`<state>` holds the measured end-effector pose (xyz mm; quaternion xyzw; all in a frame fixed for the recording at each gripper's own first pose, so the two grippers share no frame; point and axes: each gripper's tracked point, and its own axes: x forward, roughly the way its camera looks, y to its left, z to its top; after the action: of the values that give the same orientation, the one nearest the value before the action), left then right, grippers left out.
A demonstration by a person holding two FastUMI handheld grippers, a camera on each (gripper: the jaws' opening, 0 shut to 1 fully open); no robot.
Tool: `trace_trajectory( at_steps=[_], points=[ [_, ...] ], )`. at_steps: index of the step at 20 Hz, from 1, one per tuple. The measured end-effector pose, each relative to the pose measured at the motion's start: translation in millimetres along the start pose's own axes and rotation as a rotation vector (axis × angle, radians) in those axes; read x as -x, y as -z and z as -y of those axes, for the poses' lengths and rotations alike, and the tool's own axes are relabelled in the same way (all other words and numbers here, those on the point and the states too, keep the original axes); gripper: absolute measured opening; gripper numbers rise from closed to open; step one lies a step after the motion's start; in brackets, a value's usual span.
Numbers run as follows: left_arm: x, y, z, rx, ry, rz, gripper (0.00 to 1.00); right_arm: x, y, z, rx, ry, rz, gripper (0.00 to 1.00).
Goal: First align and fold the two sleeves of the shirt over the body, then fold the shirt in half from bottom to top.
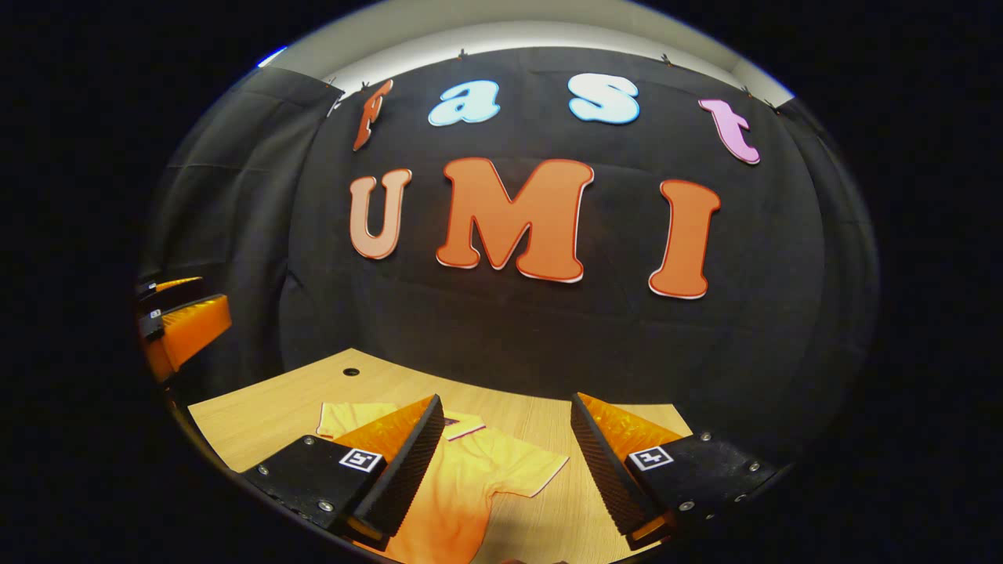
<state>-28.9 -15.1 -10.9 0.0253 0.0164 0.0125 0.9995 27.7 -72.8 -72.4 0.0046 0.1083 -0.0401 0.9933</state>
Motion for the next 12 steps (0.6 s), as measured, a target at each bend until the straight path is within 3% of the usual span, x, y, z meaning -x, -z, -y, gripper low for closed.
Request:
trace_trajectory(
  at_steps=[5, 12],
  points=[
    [8, -1, -15, -0.029, -0.062, -0.002, 0.97, -40, 42, 18, -0.077, 0.021, -0.163, 1.00],
    [18, 15, -38, -0.049, -0.153, -0.048, 0.97, -90, 110, 30, -0.082, 0.020, -0.464, 0.99]
  ],
)
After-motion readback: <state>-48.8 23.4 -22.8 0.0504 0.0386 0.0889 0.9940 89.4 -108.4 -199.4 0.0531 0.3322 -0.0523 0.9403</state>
